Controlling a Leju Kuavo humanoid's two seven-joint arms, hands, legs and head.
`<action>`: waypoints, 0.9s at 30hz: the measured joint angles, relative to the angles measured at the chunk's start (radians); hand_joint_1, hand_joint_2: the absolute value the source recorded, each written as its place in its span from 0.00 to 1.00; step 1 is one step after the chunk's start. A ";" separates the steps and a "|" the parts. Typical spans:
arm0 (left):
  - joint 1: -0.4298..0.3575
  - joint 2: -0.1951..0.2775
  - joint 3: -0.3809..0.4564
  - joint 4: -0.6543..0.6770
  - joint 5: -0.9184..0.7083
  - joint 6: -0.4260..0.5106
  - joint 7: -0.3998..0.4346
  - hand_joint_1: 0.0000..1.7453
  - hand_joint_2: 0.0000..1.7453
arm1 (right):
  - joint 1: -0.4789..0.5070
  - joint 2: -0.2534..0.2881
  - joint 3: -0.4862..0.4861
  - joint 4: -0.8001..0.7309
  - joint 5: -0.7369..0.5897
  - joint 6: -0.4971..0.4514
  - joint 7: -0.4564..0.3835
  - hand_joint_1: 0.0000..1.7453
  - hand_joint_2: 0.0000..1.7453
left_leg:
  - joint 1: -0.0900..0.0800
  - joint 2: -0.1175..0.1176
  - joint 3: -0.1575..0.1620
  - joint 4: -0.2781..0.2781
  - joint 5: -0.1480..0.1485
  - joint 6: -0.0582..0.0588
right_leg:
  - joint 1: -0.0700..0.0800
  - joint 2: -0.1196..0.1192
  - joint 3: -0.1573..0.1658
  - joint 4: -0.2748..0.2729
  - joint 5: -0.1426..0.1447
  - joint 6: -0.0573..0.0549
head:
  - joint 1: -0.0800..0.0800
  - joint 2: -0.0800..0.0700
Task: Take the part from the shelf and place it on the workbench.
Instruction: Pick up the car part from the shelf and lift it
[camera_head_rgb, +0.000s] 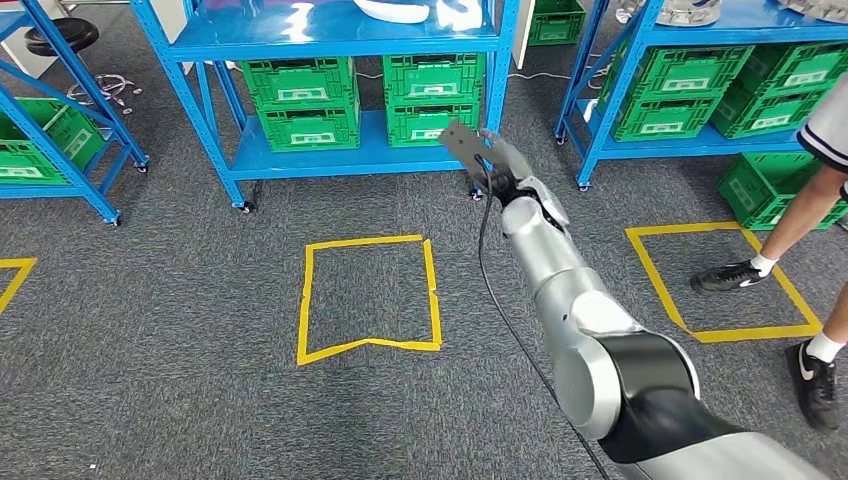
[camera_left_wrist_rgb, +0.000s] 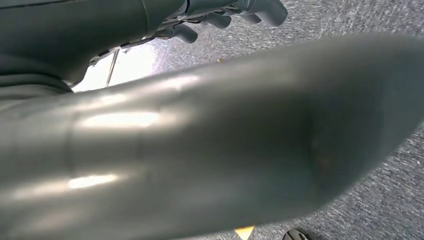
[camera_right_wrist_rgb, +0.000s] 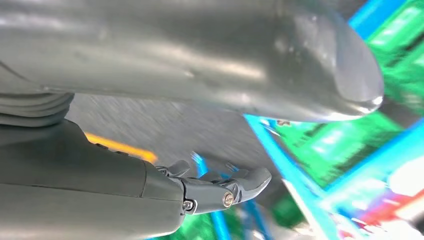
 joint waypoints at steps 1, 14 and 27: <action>-0.001 0.000 0.012 0.002 -0.010 0.000 0.001 0.00 0.00 | -0.014 0.006 0.029 -0.009 0.004 0.007 -0.002 0.00 0.00 | 0.000 0.000 0.000 0.000 0.000 0.000 | 0.000 0.000 0.000 0.000 0.000 0.000 | 0.000 0.000; -0.024 0.004 0.149 0.025 -0.102 0.000 -0.004 0.00 0.00 | -0.163 0.030 0.440 -0.065 -0.074 0.064 -0.008 0.00 0.00 | -0.004 0.001 -0.008 0.001 -0.005 0.013 | -0.005 0.002 -0.004 0.001 0.011 0.011 | 0.000 0.000; -0.032 0.000 0.252 0.049 -0.183 0.000 -0.043 0.00 0.00 | -0.198 -0.029 0.878 -0.047 -0.195 0.040 0.018 0.00 0.00 | 0.004 0.021 0.070 -0.011 -0.075 0.010 | 0.004 -0.041 -0.156 0.046 0.101 -0.001 | 0.003 0.000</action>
